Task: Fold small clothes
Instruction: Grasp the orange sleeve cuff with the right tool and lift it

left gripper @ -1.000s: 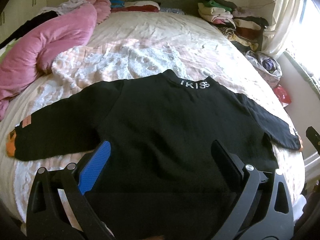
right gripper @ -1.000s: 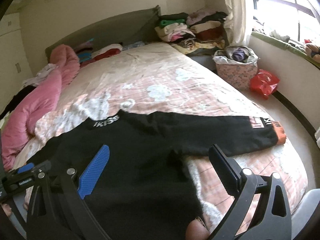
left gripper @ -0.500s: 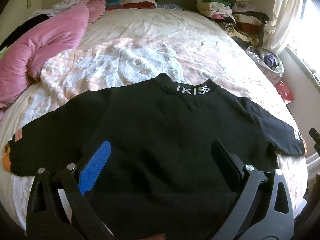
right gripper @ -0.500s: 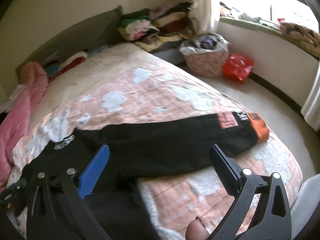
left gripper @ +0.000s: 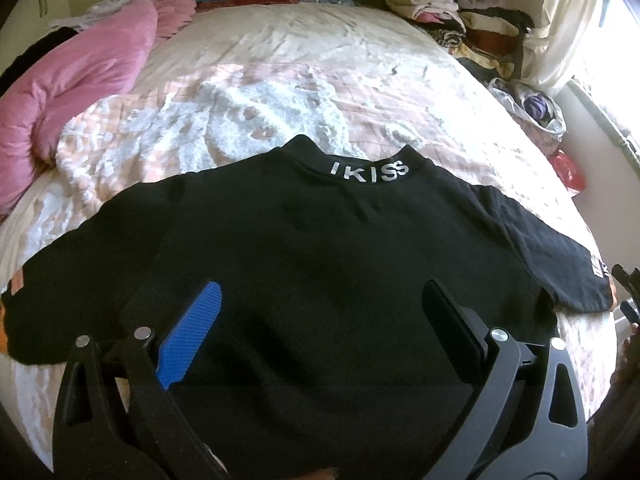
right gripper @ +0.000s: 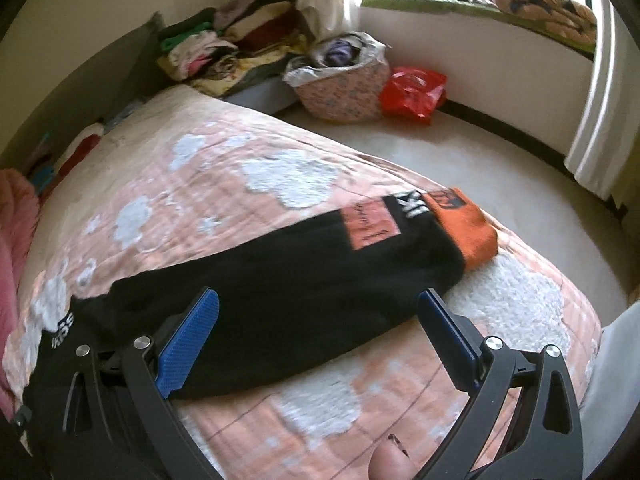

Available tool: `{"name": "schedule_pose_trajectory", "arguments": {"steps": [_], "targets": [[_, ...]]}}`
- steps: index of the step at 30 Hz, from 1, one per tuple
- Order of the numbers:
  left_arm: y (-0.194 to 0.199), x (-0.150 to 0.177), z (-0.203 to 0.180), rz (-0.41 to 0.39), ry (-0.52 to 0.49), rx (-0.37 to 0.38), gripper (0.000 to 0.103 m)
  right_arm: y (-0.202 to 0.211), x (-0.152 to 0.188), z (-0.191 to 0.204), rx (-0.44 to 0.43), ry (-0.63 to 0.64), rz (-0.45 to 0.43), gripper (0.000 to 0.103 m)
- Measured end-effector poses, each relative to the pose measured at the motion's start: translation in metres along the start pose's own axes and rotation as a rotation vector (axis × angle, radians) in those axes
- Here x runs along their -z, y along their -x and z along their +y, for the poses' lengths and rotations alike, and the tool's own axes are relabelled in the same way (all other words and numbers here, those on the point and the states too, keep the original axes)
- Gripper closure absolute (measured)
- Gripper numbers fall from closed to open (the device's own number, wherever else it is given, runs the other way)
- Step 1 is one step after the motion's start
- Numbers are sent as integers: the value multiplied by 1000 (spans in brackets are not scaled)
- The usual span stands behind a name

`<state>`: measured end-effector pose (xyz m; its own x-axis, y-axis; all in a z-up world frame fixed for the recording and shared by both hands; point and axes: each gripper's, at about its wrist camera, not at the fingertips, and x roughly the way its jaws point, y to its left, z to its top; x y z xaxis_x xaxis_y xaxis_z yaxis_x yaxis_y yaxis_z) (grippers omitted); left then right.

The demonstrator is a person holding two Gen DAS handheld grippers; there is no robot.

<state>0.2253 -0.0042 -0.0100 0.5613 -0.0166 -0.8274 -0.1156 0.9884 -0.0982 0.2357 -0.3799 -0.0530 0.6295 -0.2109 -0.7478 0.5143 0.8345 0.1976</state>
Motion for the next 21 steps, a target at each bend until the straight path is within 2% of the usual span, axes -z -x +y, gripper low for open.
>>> {"name": "schedule_pose_trajectory", "arguments": {"steps": [13,16,17,19,21], "targets": [[-25,-3,-14,40,-39,26,9,-59,-9,-67,7,-239,130,4],[-25,-2,-13,34,-32,32,9,-67,-13,-77,-19,-288,116,5],[-26,-2,-12,32,-28,31,9,-68,-15,-78,-20,-295,111,7],[-27,-3,-9,30,-23,25,9,-70,-20,-83,-15,-313,96,25],[-27,-3,-6,22,-12,24,9,-75,-23,-89,-30,-339,78,29]]}}
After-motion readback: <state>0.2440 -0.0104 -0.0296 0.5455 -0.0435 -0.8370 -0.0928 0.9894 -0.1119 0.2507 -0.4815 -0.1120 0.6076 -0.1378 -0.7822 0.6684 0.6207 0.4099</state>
